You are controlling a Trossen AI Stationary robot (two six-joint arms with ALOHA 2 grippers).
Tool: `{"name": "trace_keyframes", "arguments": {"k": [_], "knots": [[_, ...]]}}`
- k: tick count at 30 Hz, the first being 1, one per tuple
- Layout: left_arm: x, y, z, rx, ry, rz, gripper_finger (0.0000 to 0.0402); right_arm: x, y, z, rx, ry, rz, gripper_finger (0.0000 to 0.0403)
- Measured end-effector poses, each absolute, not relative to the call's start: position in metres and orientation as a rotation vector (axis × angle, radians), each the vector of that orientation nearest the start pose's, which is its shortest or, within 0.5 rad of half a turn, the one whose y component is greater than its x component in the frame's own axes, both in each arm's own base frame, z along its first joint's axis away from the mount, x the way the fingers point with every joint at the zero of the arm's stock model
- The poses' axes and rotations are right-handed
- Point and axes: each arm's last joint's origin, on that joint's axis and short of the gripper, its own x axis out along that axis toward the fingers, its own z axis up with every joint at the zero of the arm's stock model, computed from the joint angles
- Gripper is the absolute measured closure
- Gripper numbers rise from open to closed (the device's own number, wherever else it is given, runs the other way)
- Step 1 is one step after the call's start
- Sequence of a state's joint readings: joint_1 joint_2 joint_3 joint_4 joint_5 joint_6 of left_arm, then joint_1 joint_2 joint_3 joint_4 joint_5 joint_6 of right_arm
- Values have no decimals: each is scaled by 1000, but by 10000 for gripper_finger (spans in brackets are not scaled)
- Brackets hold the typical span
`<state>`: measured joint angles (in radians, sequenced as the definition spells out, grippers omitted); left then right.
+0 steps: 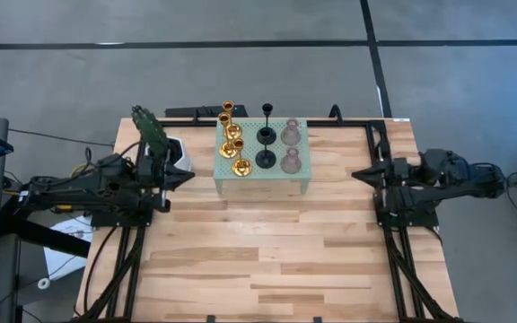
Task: Pick & Place candle stick holders
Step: Return to Home Position
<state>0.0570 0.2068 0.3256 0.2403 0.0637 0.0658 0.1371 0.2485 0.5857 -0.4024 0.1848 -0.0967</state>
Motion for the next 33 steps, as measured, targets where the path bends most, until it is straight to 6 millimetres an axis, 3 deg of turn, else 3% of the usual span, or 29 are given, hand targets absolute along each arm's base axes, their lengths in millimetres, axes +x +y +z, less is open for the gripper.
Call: {"name": "trace_keyframes", "arguments": {"k": [8, 19, 33], "knots": [[89, 5, 276, 80, -313, 78, 397, 44, 1, 280, -60, -128, -52, 403], [89, 6, 276, 79, -311, 107, 396, 54, -2, 269, 8, -157, -174, 403], [89, 6, 276, 79, -307, 107, 396, 91, 8, 190, 5, -42, 17, 403]]}}
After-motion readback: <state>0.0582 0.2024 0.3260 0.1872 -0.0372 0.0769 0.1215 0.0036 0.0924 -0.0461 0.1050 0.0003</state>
